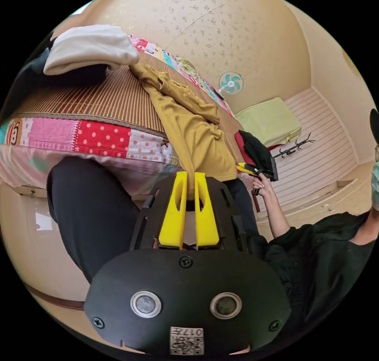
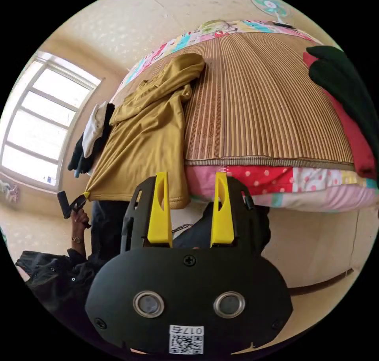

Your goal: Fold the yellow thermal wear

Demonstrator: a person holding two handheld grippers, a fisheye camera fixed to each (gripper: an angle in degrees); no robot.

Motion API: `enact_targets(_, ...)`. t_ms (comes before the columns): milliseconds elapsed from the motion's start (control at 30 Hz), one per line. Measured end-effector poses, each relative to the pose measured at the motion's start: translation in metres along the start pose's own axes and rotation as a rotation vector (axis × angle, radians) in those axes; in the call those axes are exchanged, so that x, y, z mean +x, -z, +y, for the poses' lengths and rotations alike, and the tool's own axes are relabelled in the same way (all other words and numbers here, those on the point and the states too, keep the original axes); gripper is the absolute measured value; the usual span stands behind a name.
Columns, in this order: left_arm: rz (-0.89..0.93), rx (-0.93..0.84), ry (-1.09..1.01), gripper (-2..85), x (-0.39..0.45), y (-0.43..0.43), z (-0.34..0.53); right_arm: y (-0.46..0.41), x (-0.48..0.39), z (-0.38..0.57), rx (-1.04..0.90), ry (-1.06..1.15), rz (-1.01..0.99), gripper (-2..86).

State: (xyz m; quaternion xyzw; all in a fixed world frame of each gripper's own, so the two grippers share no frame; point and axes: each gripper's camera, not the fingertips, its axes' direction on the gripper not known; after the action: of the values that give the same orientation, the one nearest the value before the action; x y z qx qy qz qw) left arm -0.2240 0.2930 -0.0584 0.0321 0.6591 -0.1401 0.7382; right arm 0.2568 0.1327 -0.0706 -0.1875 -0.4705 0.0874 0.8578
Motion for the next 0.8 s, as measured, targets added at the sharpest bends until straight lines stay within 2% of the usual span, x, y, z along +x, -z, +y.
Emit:
enact_targets(67,0.016,0.022,0.008,3.2,0.004,0.01,0.001,-0.012,0.01,0.007,-0.085,-0.038,-0.07,14.0)
enact_targets(233,0.01,0.035,-0.001,3.2,0.014,0.026,-0.001,-0.015,0.008,0.007,-0.113,-0.053,-0.003,10.4)
enact_targets(300,0.032,0.044,-0.011,3.2,0.016,0.034,-0.001,-0.019,0.005,0.0,-0.255,0.018,-0.102,6.7)
enact_targets(333,0.07,0.066,-0.027,3.3,0.017,0.044,-0.001,-0.023,0.001,-0.002,-0.376,0.075,-0.23,5.0)
enact_targets(367,0.114,0.09,-0.045,3.3,0.017,0.055,-0.001,-0.015,-0.004,0.001,-0.408,0.132,-0.36,4.3)
enact_targets(400,0.133,0.102,-0.052,3.3,0.017,0.062,-0.001,-0.005,-0.007,0.004,-0.384,0.162,-0.422,4.1)
enact_targets(467,0.215,0.149,-0.094,3.5,0.019,0.097,0.0,0.057,-0.015,0.025,-0.197,0.281,-0.633,3.4)
enact_targets(633,0.471,0.252,-0.221,3.6,0.033,0.179,0.001,0.181,-0.045,0.088,0.103,0.472,-0.816,2.7)
enact_targets(733,0.577,0.355,-0.199,3.6,0.033,0.204,-0.004,0.222,-0.081,0.107,0.186,0.561,-0.812,2.7)
enact_targets(800,0.521,0.355,-0.116,3.6,0.029,0.195,-0.02,0.222,-0.092,0.098,0.202,0.515,-0.739,2.7)
